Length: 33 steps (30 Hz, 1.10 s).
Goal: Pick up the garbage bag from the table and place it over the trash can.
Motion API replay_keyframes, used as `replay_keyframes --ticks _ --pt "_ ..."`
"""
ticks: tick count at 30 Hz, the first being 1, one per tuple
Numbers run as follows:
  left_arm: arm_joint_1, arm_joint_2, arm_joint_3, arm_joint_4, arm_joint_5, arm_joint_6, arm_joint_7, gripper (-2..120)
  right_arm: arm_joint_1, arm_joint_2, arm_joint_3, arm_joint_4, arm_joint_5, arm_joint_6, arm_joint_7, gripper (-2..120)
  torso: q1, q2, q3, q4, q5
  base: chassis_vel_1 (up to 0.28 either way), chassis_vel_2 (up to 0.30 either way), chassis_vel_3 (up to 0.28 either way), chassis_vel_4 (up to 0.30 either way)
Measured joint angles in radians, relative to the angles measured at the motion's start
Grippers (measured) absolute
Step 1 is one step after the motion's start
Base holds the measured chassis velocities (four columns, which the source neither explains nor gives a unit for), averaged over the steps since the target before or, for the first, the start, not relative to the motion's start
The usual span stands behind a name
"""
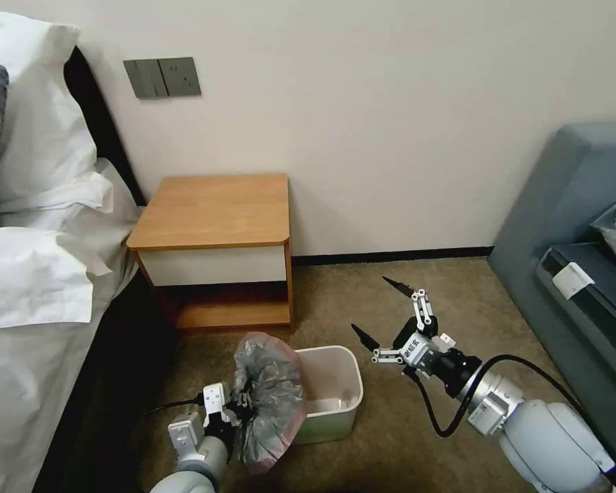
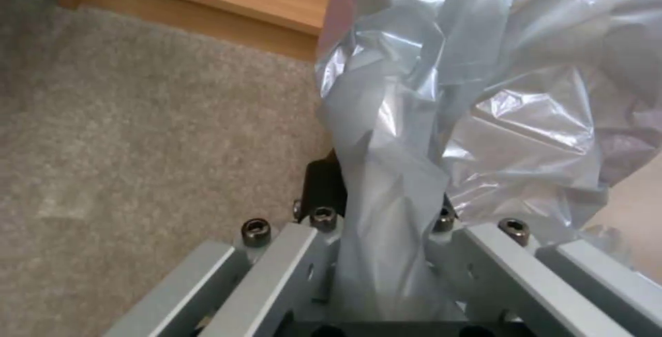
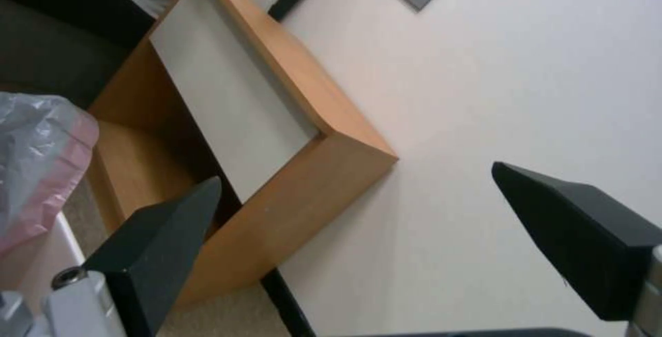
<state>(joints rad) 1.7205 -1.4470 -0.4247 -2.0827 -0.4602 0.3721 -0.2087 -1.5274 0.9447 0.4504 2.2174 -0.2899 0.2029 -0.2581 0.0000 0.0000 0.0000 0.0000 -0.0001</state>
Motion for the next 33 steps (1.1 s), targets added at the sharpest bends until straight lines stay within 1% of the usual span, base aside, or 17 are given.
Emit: replay_keyframes --ticks 1,3,4,5,8,9,12,13,15,16,17,19,20,23,25,30,33 --pt "0.000 0.000 0.000 0.000 0.000 0.000 0.000 7 0.000 0.000 0.000 0.000 0.000 0.000 0.000 100 0.000 0.000 0.000 0.0000 0.0000 0.000 0.000 0.000 0.000" --pt "0.006 -0.007 0.003 -0.002 0.023 -0.030 -0.010 7 -0.001 0.004 -0.004 0.002 -0.001 0.000 0.005 100 0.000 0.000 0.000 0.0000 -0.0002 0.000 0.000 0.000 0.000" --pt "0.012 -0.011 0.004 -0.003 0.040 -0.062 -0.014 7 -0.001 0.007 -0.008 0.004 0.000 0.001 0.013 100 0.000 0.000 0.000 0.0000 -0.0002 0.000 0.000 0.000 0.000" --pt "0.012 -0.011 0.004 -0.003 0.040 -0.062 -0.014 7 -0.001 0.007 -0.008 0.004 0.000 0.001 0.013 100 0.000 0.000 0.000 0.0000 -0.0002 0.000 0.000 0.000 0.000" --pt "0.032 -0.015 0.009 -0.024 0.078 -0.160 -0.012 7 0.000 0.017 -0.040 0.014 0.047 -0.006 0.066 100 0.000 0.000 0.000 0.0001 -0.0001 0.000 0.000 0.000 0.000" --pt "0.032 -0.015 0.009 -0.024 0.078 -0.160 -0.012 7 0.000 0.017 -0.040 0.014 0.047 -0.006 0.066 100 0.000 0.000 0.000 0.0001 -0.0001 0.000 0.000 0.000 0.000" --pt "0.050 -0.018 0.006 -0.047 0.146 -0.272 0.024 7 0.001 0.031 -0.123 0.051 0.217 -0.051 0.128 100 0.000 0.000 0.000 -0.0001 0.0000 0.000 0.000 0.000 0.000" --pt "0.050 -0.018 0.006 -0.047 0.146 -0.272 0.024 7 0.001 0.031 -0.123 0.051 0.217 -0.051 0.128 100 0.000 0.000 0.000 -0.0001 0.0000 0.000 0.000 0.000 0.000" --pt "0.058 -0.021 -0.004 -0.051 0.186 -0.353 0.051 7 0.010 0.047 -0.207 0.085 0.382 -0.097 0.167 100 0.000 0.000 0.000 0.0000 -0.0002 0.000 0.000 0.000 0.000" --pt "0.060 -0.023 -0.010 -0.051 0.199 -0.392 0.066 7 0.021 0.055 -0.244 0.096 0.451 -0.118 0.171 100 0.000 0.000 0.000 0.0000 0.0000 0.000 0.000 0.000 0.000" --pt "0.060 -0.023 -0.010 -0.051 0.199 -0.392 0.066 7 0.021 0.055 -0.244 0.096 0.451 -0.118 0.171 100 0.000 0.000 0.000 0.0000 0.0000 0.000 0.000 0.000 0.000" --pt "0.059 -0.032 -0.026 -0.044 0.213 -0.464 0.092 7 0.059 0.064 -0.306 0.101 0.566 -0.167 0.143 100 0.000 0.000 0.000 -0.0001 0.0000 0.000 0.000 0.000 0.000" --pt "0.059 -0.032 -0.026 -0.044 0.213 -0.464 0.092 7 0.059 0.064 -0.306 0.101 0.566 -0.167 0.143 100 0.000 0.000 0.000 -0.0001 0.0000 0.000 0.000 0.000 0.000" --pt "0.058 -0.047 -0.038 -0.052 0.228 -0.498 0.109 7 0.163 0.038 -0.404 0.094 0.705 -0.291 0.119 100 0.000 0.000 0.000 0.0000 -0.0001 0.000 0.000 0.000 0.000" --pt "0.058 -0.051 -0.040 -0.057 0.235 -0.503 0.111 7 0.199 0.020 -0.429 0.085 0.727 -0.317 0.118 100 0.000 0.000 0.000 0.0001 0.0001 0.000 0.000 0.000 0.000" --pt "0.067 -0.064 -0.043 -0.072 0.257 -0.520 0.119 7 0.386 -0.066 -0.515 -0.012 0.688 -0.346 0.048 100 0.000 0.000 0.000 0.0003 0.0001 0.000 0.000 0.000 0.000" --pt "0.070 -0.069 -0.043 -0.073 0.268 -0.527 0.121 7 0.454 -0.085 -0.549 -0.057 0.656 -0.342 0.028 100 0.000 0.000 0.000 0.0002 0.0001 0.000 0.000 0.000 0.000"
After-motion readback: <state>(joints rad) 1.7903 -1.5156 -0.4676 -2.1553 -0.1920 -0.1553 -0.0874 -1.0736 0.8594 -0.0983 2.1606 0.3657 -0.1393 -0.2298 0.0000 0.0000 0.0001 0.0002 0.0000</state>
